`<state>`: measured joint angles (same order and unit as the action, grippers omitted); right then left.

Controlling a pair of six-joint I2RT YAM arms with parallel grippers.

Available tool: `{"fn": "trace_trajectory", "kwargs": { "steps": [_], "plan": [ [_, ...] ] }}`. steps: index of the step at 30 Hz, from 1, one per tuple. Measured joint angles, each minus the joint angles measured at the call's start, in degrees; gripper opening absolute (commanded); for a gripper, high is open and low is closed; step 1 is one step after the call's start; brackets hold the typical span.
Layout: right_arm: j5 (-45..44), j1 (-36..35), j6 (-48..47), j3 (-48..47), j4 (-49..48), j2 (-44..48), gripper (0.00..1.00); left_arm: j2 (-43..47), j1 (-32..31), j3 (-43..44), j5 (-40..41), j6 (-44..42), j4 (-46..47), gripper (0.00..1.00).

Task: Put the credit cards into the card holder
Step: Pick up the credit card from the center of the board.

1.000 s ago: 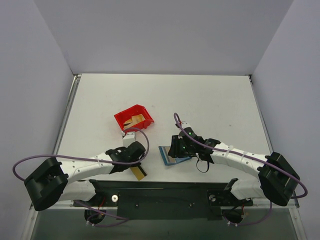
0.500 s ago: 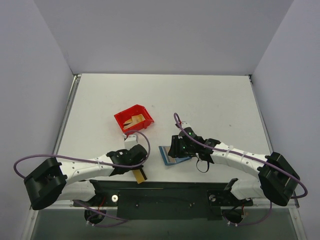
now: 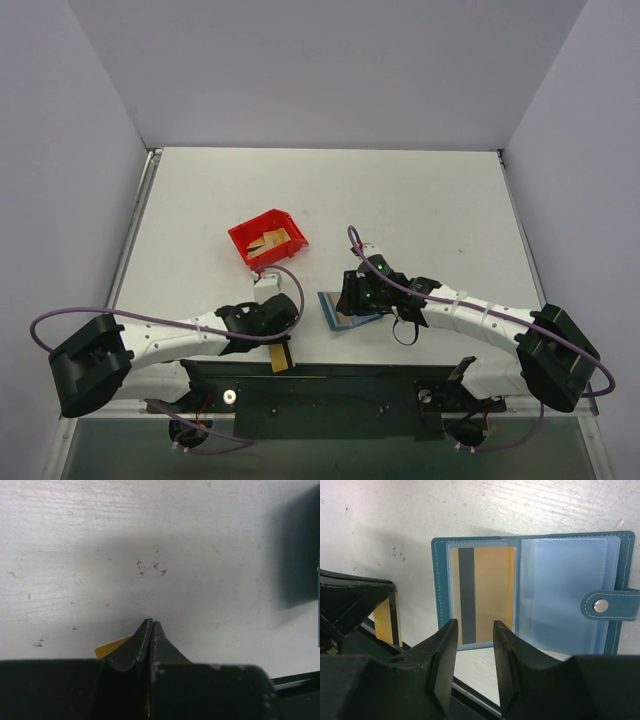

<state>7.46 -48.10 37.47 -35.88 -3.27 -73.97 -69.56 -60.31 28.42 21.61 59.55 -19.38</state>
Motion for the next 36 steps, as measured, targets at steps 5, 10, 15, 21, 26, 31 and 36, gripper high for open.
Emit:
{"fn": "trace_trajectory", "kwargs": {
  "steps": [5, 10, 15, 21, 26, 31, 36],
  "plan": [
    [0.0, 0.0, 0.0, 0.1, 0.0, 0.0, 0.31, 0.1, -0.5, 0.0, -0.1, 0.3, 0.0, 0.0],
    [-0.3, 0.0, 0.0, 0.1, 0.0, 0.3, 0.31, 0.7, -0.9, 0.0, 0.1, 0.7, -1.2, 0.1],
    [-1.4, 0.0, -0.4, 0.1, 0.1, 0.4, 0.31, 5.0, -0.5, 0.0, 2.8, -0.4, -5.3, 0.16],
    [-2.6, 0.0, -1.9, -1.4, 1.1, 0.5, 0.31, 12.9, 6.7, 0.3, 3.0, -6.4, -4.8, 0.47],
    [-2.6, -1.2, -1.6, -1.8, 1.1, 2.2, 0.34, 17.6, 14.0, 0.0, 0.4, -11.1, -3.6, 0.75],
    [-2.6, -8.4, 0.7, -1.8, 0.0, 2.0, 0.34, 20.3, 15.3, -1.0, -0.8, -13.5, -3.5, 0.7],
    [-2.4, -17.1, 4.5, -3.2, -3.1, -3.8, 0.34, 21.0, 15.8, -2.4, -1.9, -13.9, -3.3, 0.51]
  ]
}}
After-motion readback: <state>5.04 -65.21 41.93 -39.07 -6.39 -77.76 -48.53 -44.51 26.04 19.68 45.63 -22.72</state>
